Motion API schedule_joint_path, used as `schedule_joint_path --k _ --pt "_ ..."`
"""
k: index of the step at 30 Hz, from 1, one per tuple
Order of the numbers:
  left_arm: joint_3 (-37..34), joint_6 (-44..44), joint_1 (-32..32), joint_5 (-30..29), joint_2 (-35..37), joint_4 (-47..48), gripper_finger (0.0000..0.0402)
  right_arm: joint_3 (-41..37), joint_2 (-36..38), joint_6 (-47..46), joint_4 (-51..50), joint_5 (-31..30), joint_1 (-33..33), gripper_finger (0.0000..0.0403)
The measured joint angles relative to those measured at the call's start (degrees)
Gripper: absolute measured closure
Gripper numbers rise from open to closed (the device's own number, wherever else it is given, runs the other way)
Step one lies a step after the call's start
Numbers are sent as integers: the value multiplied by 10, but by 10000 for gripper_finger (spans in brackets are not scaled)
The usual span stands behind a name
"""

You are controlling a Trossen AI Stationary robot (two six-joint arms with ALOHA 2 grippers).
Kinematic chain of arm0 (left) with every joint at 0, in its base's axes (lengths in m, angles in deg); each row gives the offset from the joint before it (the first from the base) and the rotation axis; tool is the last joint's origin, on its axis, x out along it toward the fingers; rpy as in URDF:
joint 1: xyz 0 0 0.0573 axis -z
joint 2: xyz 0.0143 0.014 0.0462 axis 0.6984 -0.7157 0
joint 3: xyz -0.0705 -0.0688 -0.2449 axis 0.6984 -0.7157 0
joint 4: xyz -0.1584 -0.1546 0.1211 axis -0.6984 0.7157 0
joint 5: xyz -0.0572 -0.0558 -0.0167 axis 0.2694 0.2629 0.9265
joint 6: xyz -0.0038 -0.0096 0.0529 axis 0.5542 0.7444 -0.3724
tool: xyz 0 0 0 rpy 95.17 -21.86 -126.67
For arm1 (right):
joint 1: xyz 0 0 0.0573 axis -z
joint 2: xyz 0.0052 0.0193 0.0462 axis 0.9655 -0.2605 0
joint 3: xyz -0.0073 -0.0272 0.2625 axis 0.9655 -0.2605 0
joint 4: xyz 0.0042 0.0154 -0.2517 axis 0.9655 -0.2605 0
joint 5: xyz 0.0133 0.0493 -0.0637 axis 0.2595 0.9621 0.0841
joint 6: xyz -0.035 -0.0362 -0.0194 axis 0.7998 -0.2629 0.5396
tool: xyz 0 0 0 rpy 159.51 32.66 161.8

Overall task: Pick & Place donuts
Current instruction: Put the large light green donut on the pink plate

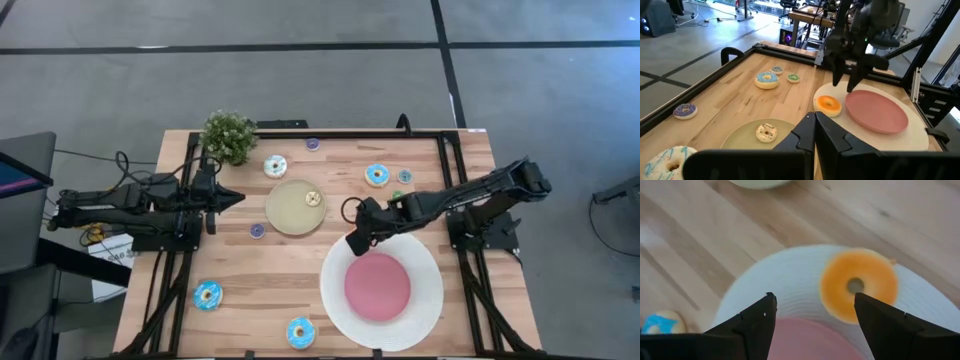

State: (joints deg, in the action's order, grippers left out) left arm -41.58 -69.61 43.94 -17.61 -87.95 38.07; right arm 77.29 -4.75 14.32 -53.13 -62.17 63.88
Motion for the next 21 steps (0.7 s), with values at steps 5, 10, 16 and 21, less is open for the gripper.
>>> schedule_joint_path --k 5,10,16,21 --pt "0 0 0 0 0 2 401 36 -80 14 -63 27 0 145" --pt "0 0 0 -1 0 11 401 81 -119 36 -62 19 2 145" --pt "0 0 0 -1 0 11 401 139 -188 60 -128 34 11 145" --pt "0 0 0 -1 0 17 401 198 -251 79 -180 34 9 145"
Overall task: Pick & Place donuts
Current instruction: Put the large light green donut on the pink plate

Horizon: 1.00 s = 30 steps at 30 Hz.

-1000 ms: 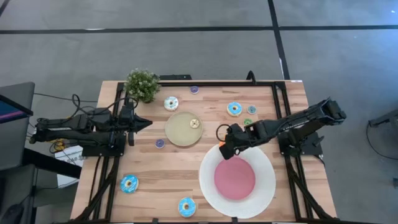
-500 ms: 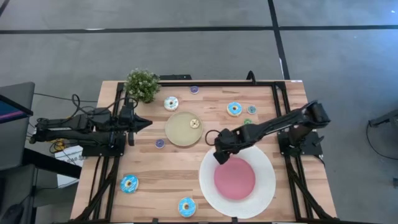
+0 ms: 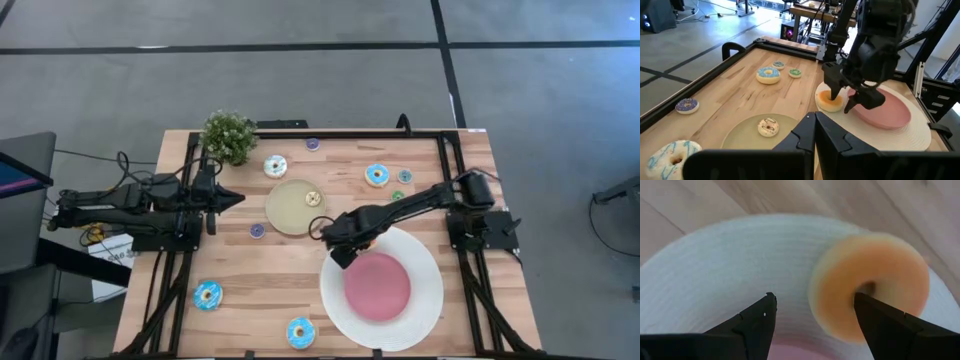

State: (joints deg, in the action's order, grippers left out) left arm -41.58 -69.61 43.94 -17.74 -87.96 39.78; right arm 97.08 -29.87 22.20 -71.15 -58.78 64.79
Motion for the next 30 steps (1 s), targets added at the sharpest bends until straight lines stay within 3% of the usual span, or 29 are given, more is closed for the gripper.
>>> schedule_joint_path --k 6,14,19,30 --pt "0 0 0 0 0 10 401 34 -17 -4 -3 -21 1 163" --pt "0 0 0 1 0 13 401 32 -18 -5 -3 7 17 278" --pt "0 0 0 1 0 21 401 32 -18 -5 -6 1 16 323" --pt "0 0 0 1 0 21 401 30 -18 -4 -24 -9 20 335"
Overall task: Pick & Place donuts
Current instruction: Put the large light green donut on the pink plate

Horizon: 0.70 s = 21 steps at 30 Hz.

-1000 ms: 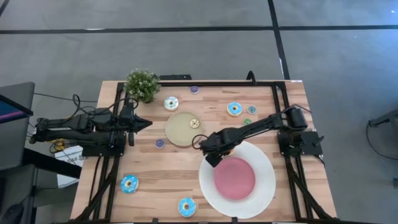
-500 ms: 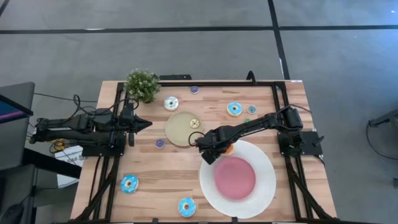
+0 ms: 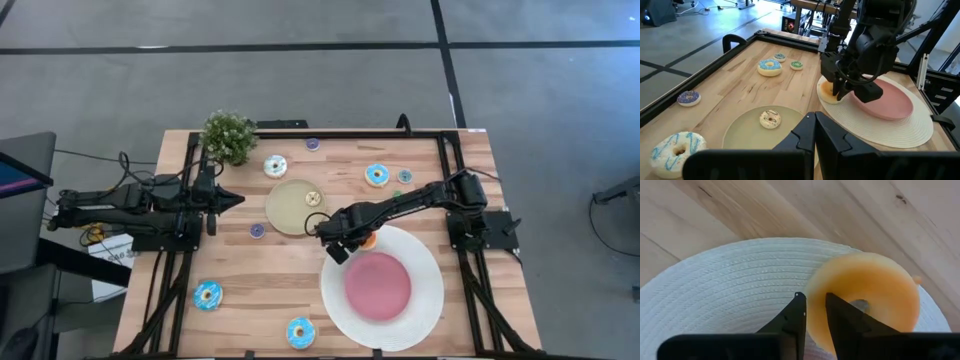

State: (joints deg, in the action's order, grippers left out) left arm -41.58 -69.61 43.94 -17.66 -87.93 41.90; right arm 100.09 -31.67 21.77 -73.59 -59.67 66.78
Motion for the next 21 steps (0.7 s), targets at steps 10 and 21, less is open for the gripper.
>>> schedule_joint_path --k 10,21 --pt "0 0 0 0 0 0 401 -26 0 -4 5 1 0 310" --pt "0 0 0 0 0 0 401 -11 82 -5 -38 -54 -2 399"
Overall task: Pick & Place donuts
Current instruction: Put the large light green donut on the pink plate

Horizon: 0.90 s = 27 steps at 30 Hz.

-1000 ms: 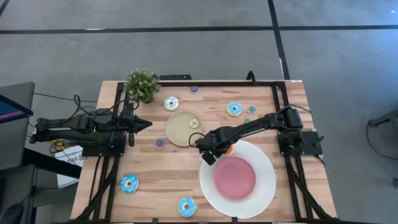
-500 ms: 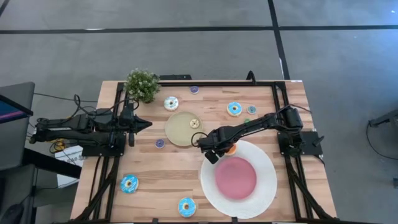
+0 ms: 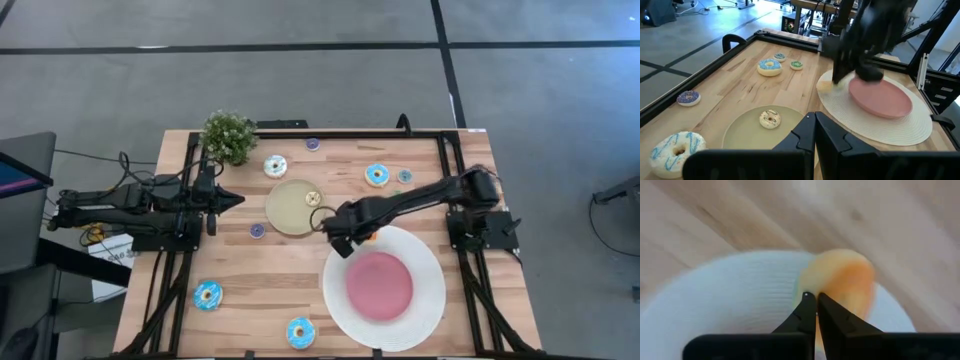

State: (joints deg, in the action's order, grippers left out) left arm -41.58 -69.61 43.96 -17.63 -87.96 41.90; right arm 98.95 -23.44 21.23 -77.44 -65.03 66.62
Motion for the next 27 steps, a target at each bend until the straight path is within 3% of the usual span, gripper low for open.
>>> schedule_joint_path --k 6,12,20,27 --pt "0 0 0 0 0 -3 401 -5 160 -22 5 -35 -25 402" --pt "0 0 0 0 0 0 401 -5 261 -96 1 -75 -111 402" --pt "0 0 0 0 0 -1 401 -6 225 -308 -92 -106 -267 403" --pt "0 0 0 0 0 -5 401 -6 154 -456 -54 -128 -368 403"
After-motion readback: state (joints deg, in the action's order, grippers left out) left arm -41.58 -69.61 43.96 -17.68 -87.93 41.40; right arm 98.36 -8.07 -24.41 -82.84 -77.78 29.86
